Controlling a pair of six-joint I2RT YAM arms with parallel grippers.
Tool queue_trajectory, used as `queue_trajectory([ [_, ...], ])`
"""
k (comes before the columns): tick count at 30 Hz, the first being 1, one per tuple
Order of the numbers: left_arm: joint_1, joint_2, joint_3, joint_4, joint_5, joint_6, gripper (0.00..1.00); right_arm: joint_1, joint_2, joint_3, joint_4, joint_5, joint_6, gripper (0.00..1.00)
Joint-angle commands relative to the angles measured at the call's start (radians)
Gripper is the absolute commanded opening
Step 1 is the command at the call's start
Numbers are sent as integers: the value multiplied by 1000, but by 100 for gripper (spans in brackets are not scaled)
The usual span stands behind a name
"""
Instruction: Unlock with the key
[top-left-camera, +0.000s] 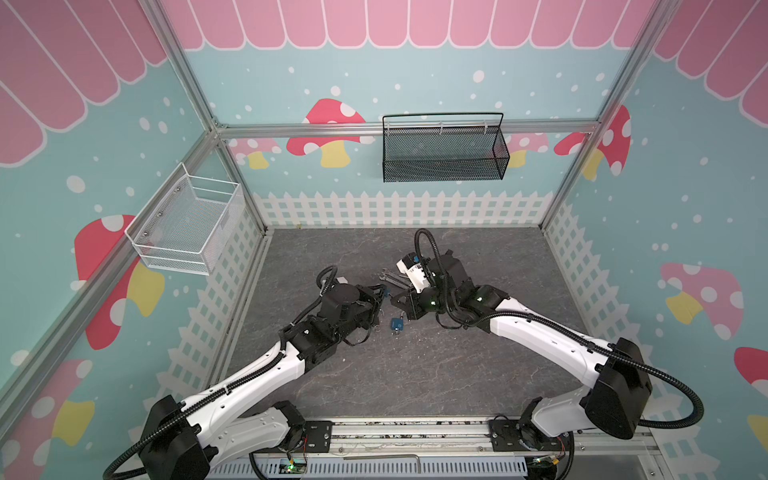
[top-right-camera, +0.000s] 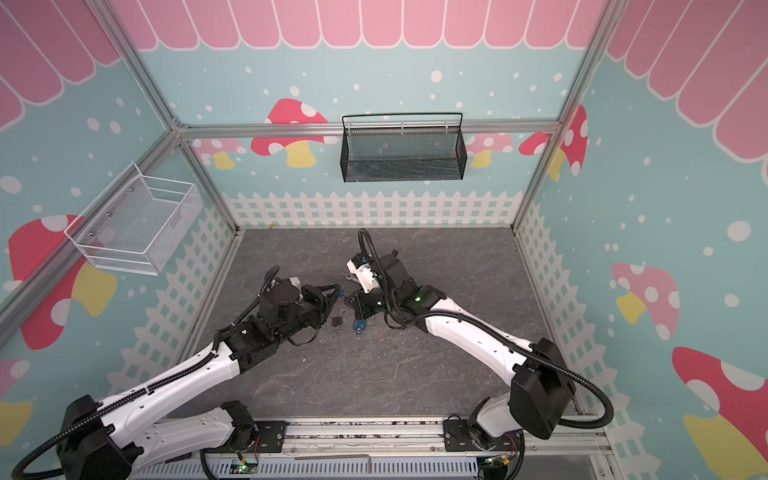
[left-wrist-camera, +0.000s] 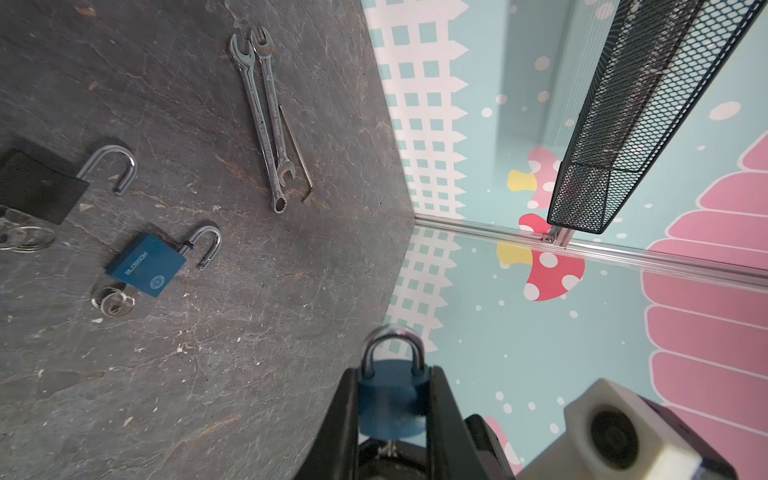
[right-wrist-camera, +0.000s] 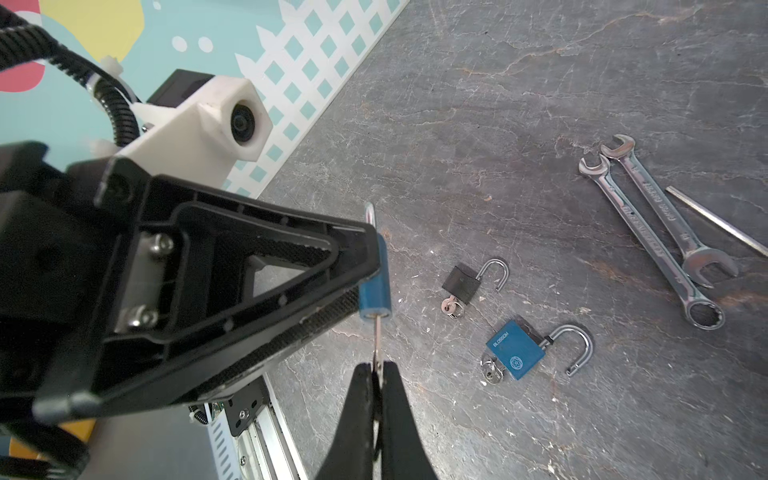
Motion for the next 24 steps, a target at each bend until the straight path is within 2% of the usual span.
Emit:
queue_trajectory([
  [1,-2,3,42,5,22,29,0,9,9,29,16,14,-12,0],
  [10,-12,19,70,-27,57,94,0,9,-8,71,42,-42,-8,0],
  [14,-37,20,69,-33,59,102,0,9,-3,97,13,55,-13,0],
  [16,-49,23,79,-35,64,117,0,10,1,102,15,67,-29,0],
  [20,-58,32,91,-51,95,133,0,10,-20,82,105,1,-39,0],
  [24,-72,35,127,-153,87,185,0,10,-36,95,61,141,-61,0],
])
